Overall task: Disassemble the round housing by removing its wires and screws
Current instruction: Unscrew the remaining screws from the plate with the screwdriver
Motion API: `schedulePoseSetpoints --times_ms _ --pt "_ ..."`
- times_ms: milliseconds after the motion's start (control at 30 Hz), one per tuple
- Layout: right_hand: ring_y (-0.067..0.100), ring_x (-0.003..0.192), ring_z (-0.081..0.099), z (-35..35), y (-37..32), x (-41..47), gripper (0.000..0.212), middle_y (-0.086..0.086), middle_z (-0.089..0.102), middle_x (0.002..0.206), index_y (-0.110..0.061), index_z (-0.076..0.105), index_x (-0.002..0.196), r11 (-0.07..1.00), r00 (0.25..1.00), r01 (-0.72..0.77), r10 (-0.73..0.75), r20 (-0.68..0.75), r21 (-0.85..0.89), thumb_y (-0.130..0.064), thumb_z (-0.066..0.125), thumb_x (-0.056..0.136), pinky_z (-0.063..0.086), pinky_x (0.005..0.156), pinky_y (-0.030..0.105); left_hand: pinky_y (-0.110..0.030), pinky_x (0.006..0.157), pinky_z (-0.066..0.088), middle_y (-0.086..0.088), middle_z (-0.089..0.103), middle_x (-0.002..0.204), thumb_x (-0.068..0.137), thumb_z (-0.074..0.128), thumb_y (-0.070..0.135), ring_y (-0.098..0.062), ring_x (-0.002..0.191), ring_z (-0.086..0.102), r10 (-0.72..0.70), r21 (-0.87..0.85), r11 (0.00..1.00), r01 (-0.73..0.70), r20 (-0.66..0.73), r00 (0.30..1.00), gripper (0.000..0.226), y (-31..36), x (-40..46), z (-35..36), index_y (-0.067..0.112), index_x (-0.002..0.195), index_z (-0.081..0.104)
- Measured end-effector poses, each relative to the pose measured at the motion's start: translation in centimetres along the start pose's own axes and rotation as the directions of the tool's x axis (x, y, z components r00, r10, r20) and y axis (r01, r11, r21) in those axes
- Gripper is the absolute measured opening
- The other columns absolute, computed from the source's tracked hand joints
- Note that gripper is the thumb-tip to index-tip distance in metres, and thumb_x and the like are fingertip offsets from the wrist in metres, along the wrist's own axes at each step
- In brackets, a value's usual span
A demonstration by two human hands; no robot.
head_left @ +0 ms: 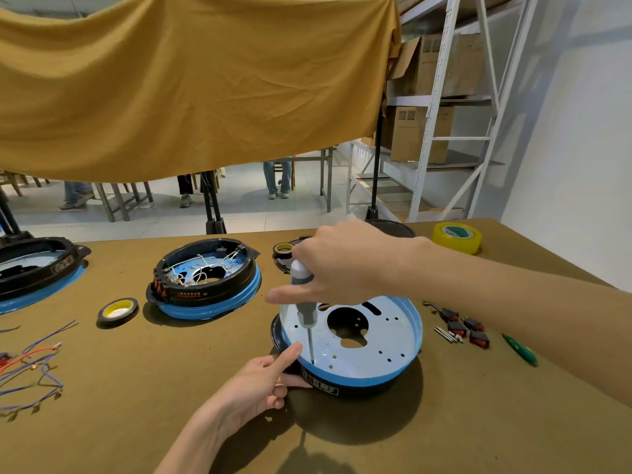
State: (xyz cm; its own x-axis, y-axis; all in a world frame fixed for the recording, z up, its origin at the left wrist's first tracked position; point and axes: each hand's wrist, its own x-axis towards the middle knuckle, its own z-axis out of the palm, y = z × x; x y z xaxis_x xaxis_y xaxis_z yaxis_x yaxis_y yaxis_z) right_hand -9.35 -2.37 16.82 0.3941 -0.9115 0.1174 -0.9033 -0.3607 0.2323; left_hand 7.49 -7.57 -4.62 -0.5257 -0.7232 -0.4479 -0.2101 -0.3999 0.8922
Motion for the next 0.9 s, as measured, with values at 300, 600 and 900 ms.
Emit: schedulePoseSetpoints --times_ms 300,600,900 --pt "0.01 0.074 0.056 -2.4 0.0 0.2 0.027 -0.005 0.062 0.091 -0.021 0.061 0.114 0.955 0.926 0.001 -0.113 0.36 0.298 -0.035 0.069 0.092 0.043 0.058 0.023 -0.018 0.054 0.046 -0.011 0.08 0.108 0.068 0.07 0.074 -0.005 0.052 0.044 -0.01 -0.012 1.0 0.01 0.003 1.0 0.083 0.1 0.0 -0.1 0.018 0.128 0.055" --pt "0.016 0.066 0.053 -1.0 -0.3 1.4 0.023 -0.002 0.058 0.074 -0.016 0.062 0.089 0.992 0.978 -0.003 -0.023 0.208 0.122 -0.036 0.058 0.099 0.033 0.051 0.024 -0.017 0.054 0.041 -0.011 0.08 0.108 0.064 0.071 0.075 -0.004 0.05 0.042 0.001 -0.009 1.0 0.0 0.016 1.0 0.084 0.2 -0.3 0.1 0.019 0.125 0.057" --pt "0.016 0.052 0.046 0.6 -0.6 0.4 0.064 0.001 0.051 0.063 -0.012 0.058 0.076 0.986 0.994 -0.103 0.109 0.033 -0.128 -0.065 0.032 0.101 0.034 0.047 0.028 -0.017 0.055 0.042 -0.01 0.08 0.109 0.063 0.071 0.078 -0.004 0.052 0.042 0.015 0.007 1.0 -0.016 0.026 1.0 0.088 0.1 -0.4 0.0 0.019 0.126 0.056"
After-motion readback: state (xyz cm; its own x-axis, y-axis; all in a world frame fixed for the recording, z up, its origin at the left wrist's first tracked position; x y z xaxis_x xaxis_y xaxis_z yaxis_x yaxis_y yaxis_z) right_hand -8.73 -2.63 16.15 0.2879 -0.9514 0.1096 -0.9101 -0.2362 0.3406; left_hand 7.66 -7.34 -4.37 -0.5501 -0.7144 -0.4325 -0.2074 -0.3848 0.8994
